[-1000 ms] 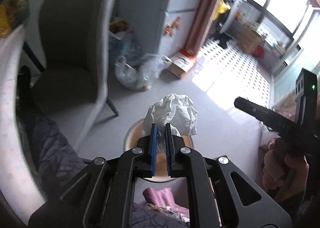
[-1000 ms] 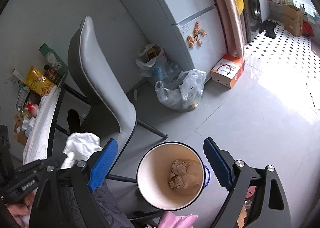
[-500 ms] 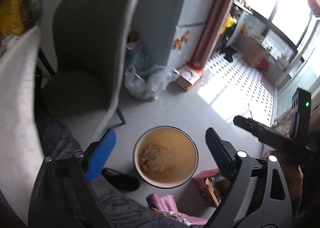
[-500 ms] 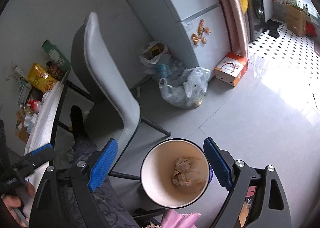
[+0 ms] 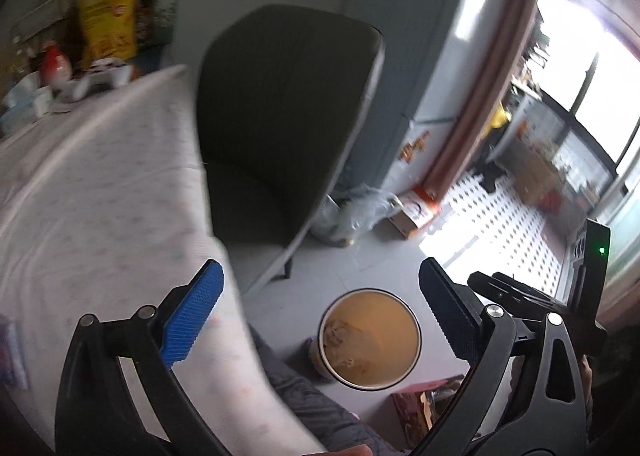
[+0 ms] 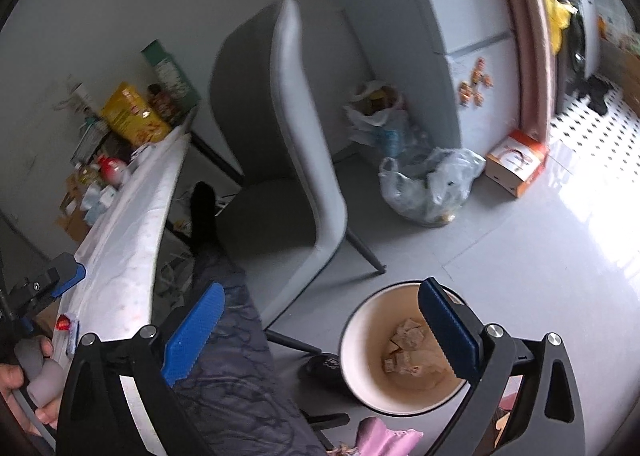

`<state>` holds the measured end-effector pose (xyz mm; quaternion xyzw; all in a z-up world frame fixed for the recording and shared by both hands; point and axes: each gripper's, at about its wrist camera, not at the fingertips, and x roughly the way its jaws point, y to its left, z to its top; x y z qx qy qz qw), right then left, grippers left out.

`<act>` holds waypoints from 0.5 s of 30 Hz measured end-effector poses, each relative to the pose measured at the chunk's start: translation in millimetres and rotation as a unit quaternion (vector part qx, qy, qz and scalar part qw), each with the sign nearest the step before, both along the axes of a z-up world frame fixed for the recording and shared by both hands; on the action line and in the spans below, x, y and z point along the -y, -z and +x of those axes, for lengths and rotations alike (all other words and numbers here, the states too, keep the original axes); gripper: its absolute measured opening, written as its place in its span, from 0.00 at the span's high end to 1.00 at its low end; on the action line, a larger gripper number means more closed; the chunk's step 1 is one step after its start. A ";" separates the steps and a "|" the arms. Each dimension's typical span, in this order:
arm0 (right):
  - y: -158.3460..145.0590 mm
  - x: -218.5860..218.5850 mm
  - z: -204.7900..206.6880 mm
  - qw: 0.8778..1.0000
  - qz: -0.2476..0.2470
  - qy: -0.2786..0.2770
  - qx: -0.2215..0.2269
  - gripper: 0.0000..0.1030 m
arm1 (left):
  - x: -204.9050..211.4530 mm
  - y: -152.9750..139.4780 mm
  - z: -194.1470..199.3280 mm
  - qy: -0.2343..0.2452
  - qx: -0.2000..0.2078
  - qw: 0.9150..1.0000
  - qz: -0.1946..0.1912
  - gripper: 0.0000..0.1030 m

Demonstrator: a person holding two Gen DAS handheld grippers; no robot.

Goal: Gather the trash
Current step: 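Move both tools back over the remaining wrappers on the table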

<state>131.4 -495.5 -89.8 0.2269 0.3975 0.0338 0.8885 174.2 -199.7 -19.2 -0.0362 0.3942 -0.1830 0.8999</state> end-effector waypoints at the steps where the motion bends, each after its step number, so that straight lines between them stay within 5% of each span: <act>1: -4.4 -6.8 0.6 1.000 -0.001 -0.007 0.004 0.07 | -9.4 -3.5 -3.0 -0.007 0.004 1.000 -0.004 0.06; 15: -64.5 -128.3 5.4 0.991 -0.024 -0.124 0.051 0.07 | -119.8 -32.3 -44.1 -0.097 0.068 0.991 -0.058 0.06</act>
